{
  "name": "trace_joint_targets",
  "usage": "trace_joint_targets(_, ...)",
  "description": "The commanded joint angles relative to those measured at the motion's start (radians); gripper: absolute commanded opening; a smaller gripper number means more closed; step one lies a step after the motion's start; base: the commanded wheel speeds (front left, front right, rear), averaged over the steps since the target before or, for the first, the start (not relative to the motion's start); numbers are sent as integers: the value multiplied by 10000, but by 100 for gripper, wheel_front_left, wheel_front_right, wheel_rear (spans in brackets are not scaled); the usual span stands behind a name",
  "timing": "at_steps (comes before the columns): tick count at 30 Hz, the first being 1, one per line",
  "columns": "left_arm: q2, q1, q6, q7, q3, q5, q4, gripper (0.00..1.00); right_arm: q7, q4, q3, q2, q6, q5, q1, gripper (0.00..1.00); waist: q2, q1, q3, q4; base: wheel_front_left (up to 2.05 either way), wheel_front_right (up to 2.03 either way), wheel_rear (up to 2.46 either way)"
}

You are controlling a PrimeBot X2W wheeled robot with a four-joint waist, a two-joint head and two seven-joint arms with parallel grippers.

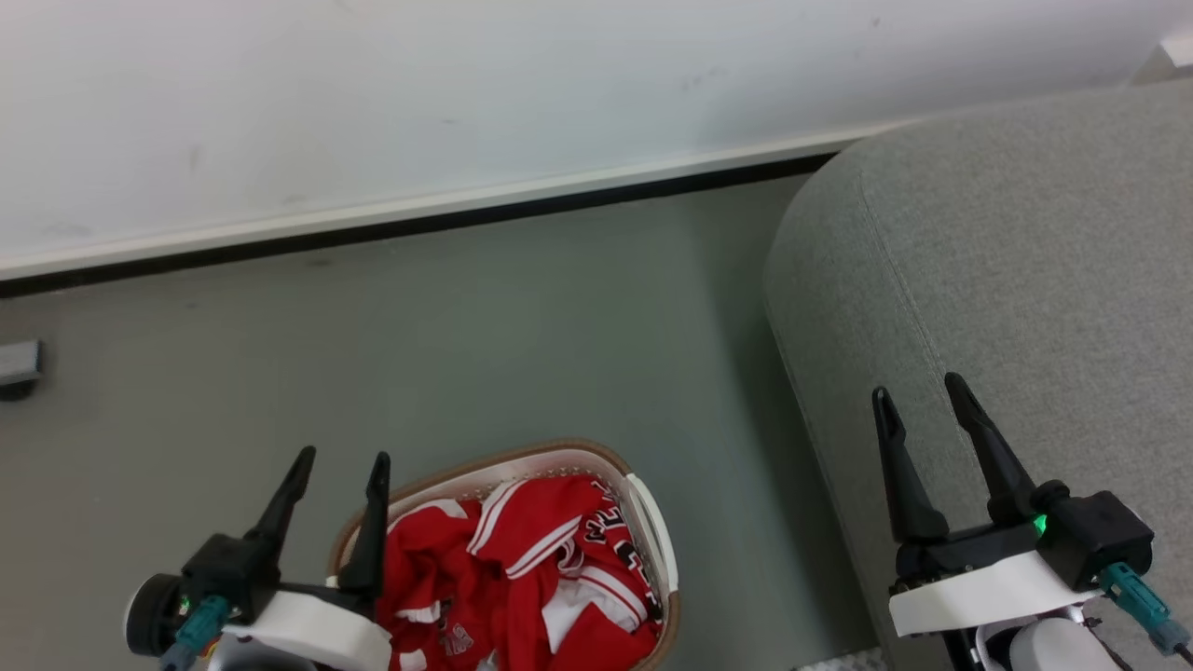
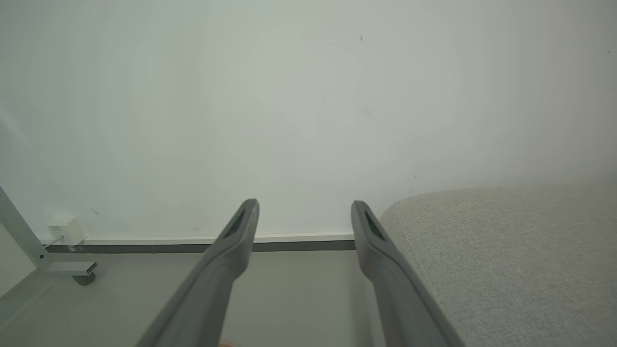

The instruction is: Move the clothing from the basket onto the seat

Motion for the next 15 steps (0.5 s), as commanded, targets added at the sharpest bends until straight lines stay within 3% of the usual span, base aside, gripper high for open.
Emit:
trace_joint_targets(1, 134, -156, -21, -5, -6, -20, 104, 100, 0, -63, -52, -36, -21, 110, -121, 100, 0, -1, 452, -364, 0, 0, 0)
trace_joint_targets(15, 1140, -2804, -141, 756, -1856, 119, 4387, 100, 0, -660, -706, -30, -21, 484, -998, 100, 0, -1, 2700, -1020, 0, 0, 0)
